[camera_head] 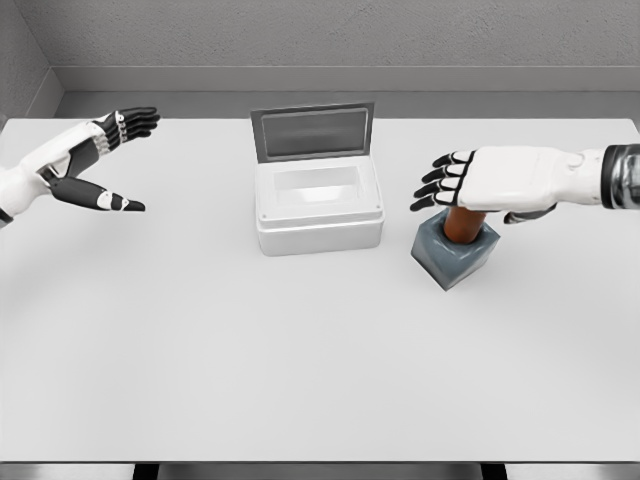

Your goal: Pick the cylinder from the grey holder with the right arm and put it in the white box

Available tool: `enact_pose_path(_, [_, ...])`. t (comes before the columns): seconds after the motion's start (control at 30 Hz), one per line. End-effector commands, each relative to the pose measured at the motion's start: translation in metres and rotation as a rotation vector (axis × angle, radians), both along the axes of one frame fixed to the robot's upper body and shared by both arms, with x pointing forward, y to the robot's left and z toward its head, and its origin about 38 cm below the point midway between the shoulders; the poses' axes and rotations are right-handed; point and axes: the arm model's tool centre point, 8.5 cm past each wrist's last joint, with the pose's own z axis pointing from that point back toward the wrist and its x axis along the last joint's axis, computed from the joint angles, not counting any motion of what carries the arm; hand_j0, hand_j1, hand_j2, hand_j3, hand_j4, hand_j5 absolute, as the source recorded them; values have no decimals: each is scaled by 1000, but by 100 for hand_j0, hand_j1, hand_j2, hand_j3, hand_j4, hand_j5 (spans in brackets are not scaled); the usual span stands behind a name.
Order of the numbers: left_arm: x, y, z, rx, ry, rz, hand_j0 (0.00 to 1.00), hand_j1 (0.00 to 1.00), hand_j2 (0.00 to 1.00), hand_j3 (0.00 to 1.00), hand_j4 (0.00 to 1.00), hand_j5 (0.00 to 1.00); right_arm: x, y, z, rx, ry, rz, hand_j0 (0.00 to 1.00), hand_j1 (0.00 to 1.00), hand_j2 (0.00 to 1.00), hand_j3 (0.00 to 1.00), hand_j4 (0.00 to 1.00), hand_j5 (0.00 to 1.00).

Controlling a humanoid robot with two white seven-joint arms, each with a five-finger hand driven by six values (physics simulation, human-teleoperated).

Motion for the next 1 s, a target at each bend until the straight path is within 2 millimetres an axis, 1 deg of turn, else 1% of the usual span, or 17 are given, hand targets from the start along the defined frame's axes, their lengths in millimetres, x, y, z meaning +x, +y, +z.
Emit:
enact_pose_path(0.0, [0, 0, 2, -8, -3, 2, 100, 100, 100, 100, 100, 100, 6, 0, -5, 10, 15, -15, 100, 100, 100, 100, 100, 100])
enact_pose_path(0.07, [0, 0, 1, -10, -2, 2, 100, 100, 100, 100, 100, 100, 8, -1, -7, -1, 10, -20, 100, 100, 100, 100, 100, 100])
enact_pose_path(0.33, [1, -3, 0, -7, -1, -1, 100, 100, 100, 100, 100, 100, 5, 2, -18, -18, 38, -9, 100, 100, 100, 100, 100, 100])
enact_pose_path(0.43, [1, -2, 0, -4, -2, -2, 100, 100, 100, 100, 100, 100, 7, -1, -20, -27, 36, -20, 100, 100, 100, 100, 100, 100])
enact_pose_path(0.53, [1, -3, 0, -5, -2, -3, 100, 100, 100, 100, 100, 100, 13, -3, -17, -26, 28, -34, 100, 100, 100, 100, 100, 100])
enact_pose_path(0.8, [2, -2, 2, 0, -6, -1, 100, 100, 100, 100, 100, 100, 12, -1, -18, -30, 29, -28, 100, 100, 100, 100, 100, 100])
enact_pose_path(0.83, [1, -1, 2, 1, -8, -2, 100, 100, 100, 100, 100, 100, 12, -1, -18, -30, 29, -28, 94, 94, 94, 94, 94, 94])
enact_pose_path(0.93, [2, 5, 6, 11, -10, 11, 100, 100, 100, 100, 100, 100, 12, 0, -18, -29, 30, -25, 86, 86, 86, 86, 86, 86])
enact_pose_path(0.97, [2, 8, 7, 13, -11, 18, 100, 100, 100, 100, 100, 100, 12, 0, -18, -30, 30, -25, 81, 81, 81, 81, 81, 81])
